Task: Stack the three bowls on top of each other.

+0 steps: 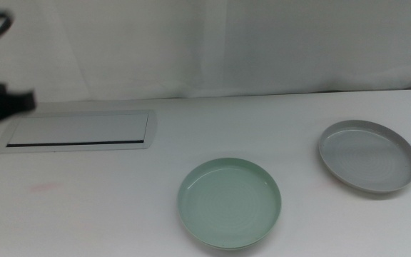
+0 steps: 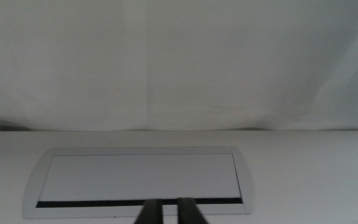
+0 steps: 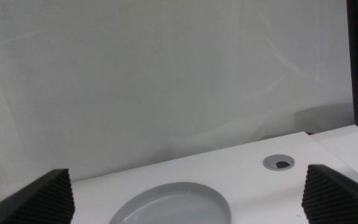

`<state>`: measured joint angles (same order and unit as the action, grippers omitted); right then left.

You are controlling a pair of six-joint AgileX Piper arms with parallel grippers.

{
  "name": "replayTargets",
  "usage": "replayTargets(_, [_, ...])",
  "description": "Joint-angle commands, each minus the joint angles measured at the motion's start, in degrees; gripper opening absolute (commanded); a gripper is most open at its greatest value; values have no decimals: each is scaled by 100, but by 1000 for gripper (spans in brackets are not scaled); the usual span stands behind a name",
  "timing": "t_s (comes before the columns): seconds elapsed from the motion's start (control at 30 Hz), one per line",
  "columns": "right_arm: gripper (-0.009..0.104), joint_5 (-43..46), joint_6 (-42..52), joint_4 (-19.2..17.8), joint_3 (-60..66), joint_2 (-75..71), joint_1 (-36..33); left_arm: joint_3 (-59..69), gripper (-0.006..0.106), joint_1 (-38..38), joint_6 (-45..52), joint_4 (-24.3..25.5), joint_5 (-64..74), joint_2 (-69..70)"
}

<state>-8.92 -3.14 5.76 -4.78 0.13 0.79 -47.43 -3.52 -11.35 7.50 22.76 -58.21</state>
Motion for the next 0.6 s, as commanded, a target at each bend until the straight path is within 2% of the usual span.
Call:
replayTargets(0.0, [103, 140, -5, 5, 27, -199, 30, 657, -2, 14, 28, -33, -358, 799])
replayTargets(0.23, [103, 377, -5, 133, 27, -199, 30, 2440, -3, 14, 130, -43, -1309, 2956])
replayTargets(0.43, [103, 416, -5, 382, -74, -192, 30, 3461, -3, 14, 185, -43, -1477, 4324])
replayTargets(0.57, [103, 47, -5, 395, -534, -53, 30, 4235, -3, 14, 111, -87, -1493, 4961])
